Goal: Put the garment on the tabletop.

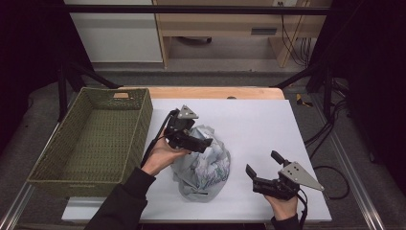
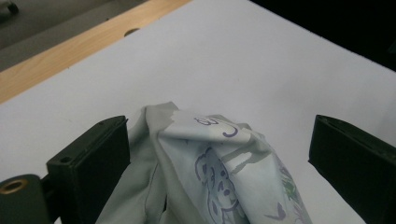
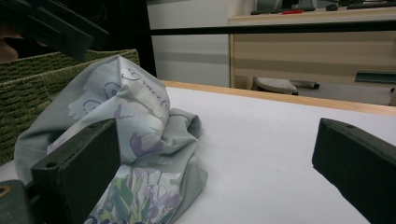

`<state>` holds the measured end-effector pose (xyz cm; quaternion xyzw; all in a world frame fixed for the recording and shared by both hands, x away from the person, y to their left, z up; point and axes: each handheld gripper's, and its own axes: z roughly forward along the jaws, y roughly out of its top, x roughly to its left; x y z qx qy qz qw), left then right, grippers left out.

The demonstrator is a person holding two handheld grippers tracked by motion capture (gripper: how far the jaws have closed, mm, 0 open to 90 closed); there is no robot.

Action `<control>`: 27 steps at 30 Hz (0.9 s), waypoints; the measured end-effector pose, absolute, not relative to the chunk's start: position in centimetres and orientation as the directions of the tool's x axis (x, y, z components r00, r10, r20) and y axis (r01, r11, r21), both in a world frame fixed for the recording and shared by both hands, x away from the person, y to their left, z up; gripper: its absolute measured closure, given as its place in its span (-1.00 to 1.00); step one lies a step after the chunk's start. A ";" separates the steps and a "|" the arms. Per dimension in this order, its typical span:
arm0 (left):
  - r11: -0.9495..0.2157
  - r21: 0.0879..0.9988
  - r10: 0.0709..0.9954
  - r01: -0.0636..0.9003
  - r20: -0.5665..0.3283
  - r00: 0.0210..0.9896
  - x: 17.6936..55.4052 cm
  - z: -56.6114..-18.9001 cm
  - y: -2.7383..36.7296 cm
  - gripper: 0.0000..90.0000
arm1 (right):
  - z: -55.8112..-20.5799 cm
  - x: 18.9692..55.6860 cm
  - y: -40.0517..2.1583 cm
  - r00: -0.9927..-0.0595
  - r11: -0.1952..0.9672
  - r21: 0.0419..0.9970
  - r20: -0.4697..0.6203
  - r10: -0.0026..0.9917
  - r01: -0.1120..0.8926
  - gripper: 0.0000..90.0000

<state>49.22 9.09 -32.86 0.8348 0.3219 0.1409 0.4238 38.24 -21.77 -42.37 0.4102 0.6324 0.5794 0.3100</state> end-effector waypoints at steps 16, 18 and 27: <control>-0.255 0.894 0.664 0.368 -0.115 0.739 44.9 -34.2 15.7 -0.90 | -42.2 38.2 -22.0 -0.471 -0.007 0.987 0.081 0.879 0.158 -0.98; -0.231 0.901 0.667 0.367 -0.128 0.734 44.4 -34.6 16.5 -0.91 | -42.2 38.3 -22.1 -0.467 -0.009 0.986 0.086 0.880 0.165 -0.99; -0.191 0.927 0.690 0.322 -0.107 0.716 41.5 -35.4 19.0 -0.94 | -42.1 38.2 -22.2 -0.462 -0.010 0.986 0.088 0.882 0.168 -0.99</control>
